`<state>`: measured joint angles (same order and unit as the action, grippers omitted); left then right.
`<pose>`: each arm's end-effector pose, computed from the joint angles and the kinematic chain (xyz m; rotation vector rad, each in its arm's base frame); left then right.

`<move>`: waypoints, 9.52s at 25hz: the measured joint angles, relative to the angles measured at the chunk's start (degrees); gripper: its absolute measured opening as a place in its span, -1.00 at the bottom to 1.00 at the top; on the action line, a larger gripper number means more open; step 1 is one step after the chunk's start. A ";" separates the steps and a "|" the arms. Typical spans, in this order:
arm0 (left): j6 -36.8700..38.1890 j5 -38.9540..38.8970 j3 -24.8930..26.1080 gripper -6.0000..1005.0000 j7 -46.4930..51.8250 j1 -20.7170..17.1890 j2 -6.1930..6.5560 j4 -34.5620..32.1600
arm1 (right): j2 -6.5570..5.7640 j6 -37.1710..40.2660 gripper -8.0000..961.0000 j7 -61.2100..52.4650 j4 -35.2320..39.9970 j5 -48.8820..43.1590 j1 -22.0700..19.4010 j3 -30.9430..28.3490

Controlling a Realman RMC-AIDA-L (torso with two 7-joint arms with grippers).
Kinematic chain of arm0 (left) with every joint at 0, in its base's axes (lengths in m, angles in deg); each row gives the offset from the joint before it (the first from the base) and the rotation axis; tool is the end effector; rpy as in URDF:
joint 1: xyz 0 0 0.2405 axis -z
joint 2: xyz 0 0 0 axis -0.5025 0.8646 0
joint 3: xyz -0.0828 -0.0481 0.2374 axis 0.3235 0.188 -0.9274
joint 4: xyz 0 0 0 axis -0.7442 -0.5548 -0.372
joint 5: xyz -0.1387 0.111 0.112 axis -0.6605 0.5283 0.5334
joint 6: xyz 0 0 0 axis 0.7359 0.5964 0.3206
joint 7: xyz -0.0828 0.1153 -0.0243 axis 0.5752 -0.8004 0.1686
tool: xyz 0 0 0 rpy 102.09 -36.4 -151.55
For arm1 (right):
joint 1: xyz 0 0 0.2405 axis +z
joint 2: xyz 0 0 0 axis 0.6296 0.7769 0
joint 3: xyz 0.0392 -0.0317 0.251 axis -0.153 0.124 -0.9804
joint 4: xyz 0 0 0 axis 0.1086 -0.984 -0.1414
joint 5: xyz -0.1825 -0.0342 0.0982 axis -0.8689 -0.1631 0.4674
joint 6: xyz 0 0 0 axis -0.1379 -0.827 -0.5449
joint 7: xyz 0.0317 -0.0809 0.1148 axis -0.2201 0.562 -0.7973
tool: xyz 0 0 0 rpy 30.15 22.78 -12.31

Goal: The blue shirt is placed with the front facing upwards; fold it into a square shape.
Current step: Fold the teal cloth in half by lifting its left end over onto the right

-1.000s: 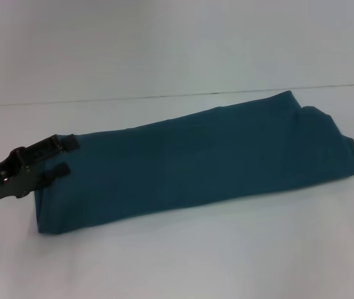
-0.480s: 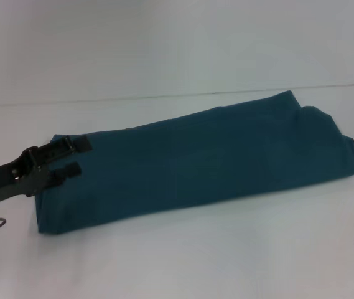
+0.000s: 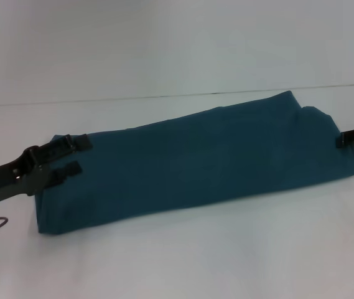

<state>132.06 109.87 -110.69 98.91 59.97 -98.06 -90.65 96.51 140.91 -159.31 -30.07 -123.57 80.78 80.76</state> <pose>-0.2771 0.3401 0.0262 -2.0514 -1.9111 -1.1127 0.3237 0.4180 0.1053 -1.8802 1.5879 0.0655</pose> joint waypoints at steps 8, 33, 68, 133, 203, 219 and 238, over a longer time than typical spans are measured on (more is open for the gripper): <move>-1.00 -0.04 0.09 0.82 -0.56 0.26 -0.03 1.28 | 2.39 -5.09 0.89 1.17 -0.24 0.11 0.39 0.25; -1.04 -0.94 0.21 0.82 -0.82 -0.05 -0.12 1.43 | 4.97 -13.24 0.88 5.87 -5.79 7.61 0.35 3.23; -1.05 -3.04 0.21 0.81 -0.99 -0.31 -0.12 2.14 | 1.53 -2.98 0.86 5.03 -1.99 11.11 -4.40 3.38; -1.65 -3.03 0.74 0.81 -1.04 -0.56 -0.21 2.75 | -0.24 9.09 -0.96 -0.15 1.95 7.21 -5.45 3.80; 0.09 -2.08 -0.24 0.80 -4.17 -1.15 0.58 2.11 | 6.54 35.86 0.28 38.00 10.52 43.13 -18.08 -2.63; -8.51 4.97 -1.50 0.80 10.43 1.11 1.27 -0.47 | 7.68 33.75 0.90 41.83 5.14 43.03 -20.59 -4.06; -27.00 14.83 -5.45 0.80 9.28 6.32 0.51 0.96 | 7.61 29.20 0.90 41.94 3.84 43.11 -19.80 -4.01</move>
<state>105.06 124.70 -116.14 108.18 66.29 -97.55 -89.68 104.12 170.11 -117.38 -26.24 -80.46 60.98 76.75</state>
